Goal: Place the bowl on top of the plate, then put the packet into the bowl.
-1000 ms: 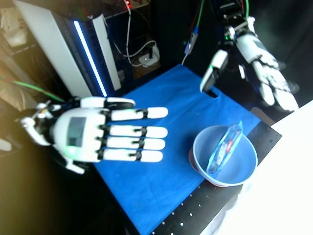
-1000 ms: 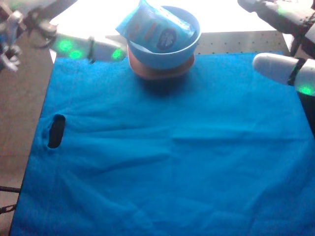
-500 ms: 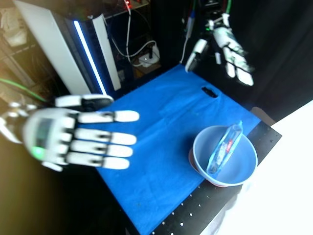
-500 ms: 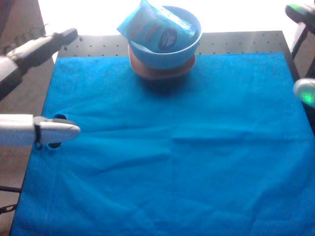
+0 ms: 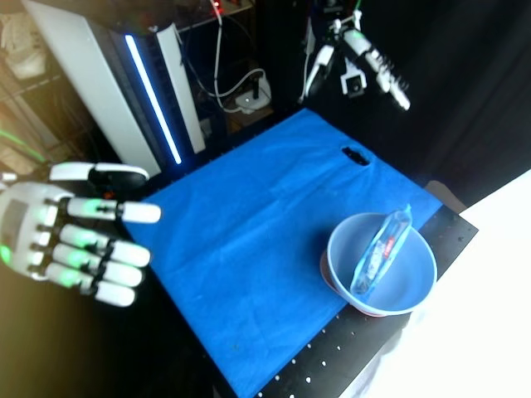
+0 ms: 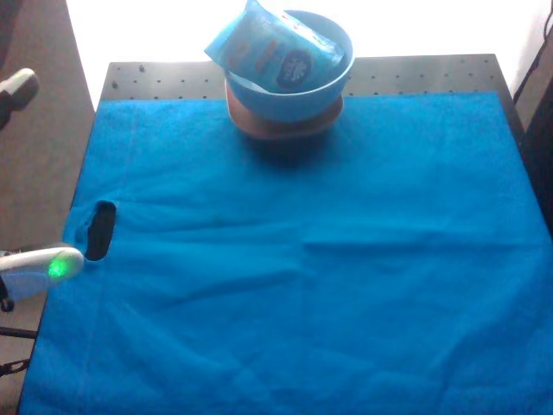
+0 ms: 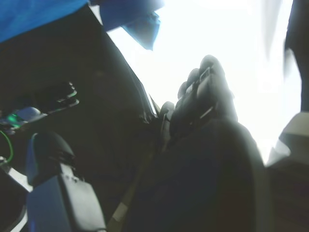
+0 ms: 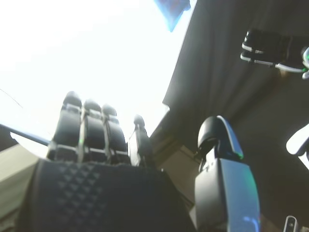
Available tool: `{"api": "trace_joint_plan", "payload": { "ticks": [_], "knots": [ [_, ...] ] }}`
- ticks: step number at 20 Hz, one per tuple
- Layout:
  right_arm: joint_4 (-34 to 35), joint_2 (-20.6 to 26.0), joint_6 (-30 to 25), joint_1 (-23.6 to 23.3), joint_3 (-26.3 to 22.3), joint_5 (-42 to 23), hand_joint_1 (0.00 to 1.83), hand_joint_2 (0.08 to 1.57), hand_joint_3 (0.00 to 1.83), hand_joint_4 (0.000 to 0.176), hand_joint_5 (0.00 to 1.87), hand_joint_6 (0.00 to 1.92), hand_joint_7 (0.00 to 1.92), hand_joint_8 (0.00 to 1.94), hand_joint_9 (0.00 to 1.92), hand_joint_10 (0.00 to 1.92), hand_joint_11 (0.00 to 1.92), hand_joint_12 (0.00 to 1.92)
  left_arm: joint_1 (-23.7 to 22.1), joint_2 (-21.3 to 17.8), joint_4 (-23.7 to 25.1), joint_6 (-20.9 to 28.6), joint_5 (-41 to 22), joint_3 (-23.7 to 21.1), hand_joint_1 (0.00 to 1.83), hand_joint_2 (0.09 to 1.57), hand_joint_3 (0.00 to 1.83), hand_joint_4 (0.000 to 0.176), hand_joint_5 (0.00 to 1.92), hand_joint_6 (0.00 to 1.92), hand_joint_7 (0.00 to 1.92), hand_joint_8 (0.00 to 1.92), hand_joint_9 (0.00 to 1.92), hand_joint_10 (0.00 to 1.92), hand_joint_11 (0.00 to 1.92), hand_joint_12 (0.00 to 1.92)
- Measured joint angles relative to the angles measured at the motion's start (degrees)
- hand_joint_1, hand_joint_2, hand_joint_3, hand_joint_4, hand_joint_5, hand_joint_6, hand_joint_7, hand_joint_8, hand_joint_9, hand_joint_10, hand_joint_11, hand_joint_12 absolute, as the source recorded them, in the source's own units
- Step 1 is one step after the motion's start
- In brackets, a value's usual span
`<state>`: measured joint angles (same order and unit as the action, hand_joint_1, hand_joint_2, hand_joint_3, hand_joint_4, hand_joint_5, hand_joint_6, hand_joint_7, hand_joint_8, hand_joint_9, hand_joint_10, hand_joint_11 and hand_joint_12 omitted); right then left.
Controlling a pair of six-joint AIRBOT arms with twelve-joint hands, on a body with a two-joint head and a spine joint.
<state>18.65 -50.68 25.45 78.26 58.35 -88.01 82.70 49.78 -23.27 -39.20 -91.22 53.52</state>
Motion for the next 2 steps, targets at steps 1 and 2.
{"api": "trace_joint_plan", "payload": {
  "ticks": [1,2],
  "knots": [
    [0.66,-0.13,0.0,0.24,0.0,-0.48,0.4,1.11,0.0,0.176,0.0,0.0,0.0,0.0,0.0,0.0,0.0,0.0,0.02,0.0,-0.11,0.07,-0.39,-0.02,0.64,0.84,0.01,0.123,0.0,0.0,0.0,0.0,0.0,0.0,0.0,0.0],
    [0.87,-0.13,0.0,0.26,0.0,-0.79,0.38,1.11,0.0,0.176,0.0,0.0,0.0,0.0,0.0,0.0,0.0,0.0,0.02,0.0,0.02,0.09,-0.42,-0.02,0.64,0.84,0.01,0.117,0.0,0.0,0.0,0.0,0.0,0.0,0.0,0.0]
  ]
}}
